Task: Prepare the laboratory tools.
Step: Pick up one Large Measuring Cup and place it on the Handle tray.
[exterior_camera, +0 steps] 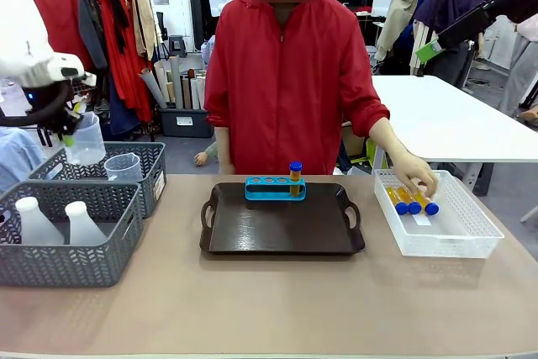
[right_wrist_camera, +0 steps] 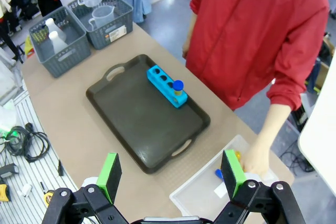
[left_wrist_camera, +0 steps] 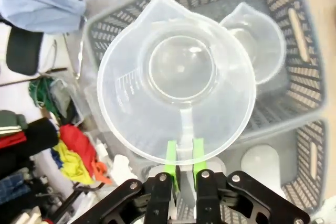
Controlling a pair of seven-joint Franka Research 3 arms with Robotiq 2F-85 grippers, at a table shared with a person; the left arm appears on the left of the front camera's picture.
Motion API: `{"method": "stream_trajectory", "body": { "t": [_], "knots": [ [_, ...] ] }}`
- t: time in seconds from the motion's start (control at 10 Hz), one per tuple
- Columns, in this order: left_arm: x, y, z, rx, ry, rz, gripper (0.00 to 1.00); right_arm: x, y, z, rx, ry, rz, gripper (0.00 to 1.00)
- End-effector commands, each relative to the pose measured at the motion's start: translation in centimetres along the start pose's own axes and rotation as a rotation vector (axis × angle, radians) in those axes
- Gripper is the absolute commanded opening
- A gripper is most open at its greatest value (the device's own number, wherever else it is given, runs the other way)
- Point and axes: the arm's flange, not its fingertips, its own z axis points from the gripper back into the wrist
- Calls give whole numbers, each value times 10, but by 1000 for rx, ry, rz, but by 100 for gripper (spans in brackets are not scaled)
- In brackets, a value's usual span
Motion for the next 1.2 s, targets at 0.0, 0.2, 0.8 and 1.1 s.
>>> {"method": "stream_trajectory", "body": {
  "t": [0.0, 0.2, 0.8, 1.1],
  "knots": [
    [4, 0, 40, -34, -7, -80, 0, 0, 0, 1, 8, -7, 4, 100],
    [7, -4, 89, -58, -14, -180, 0, 0, 0, 1, 8, -7, 4, 100],
    [11, -12, 197, -103, -31, -386, 0, 0, 0, 1, 8, -7, 4, 100],
    [1, -18, 195, -93, -24, -365, 0, 0, 0, 1, 8, -7, 4, 100]
  ]
}}
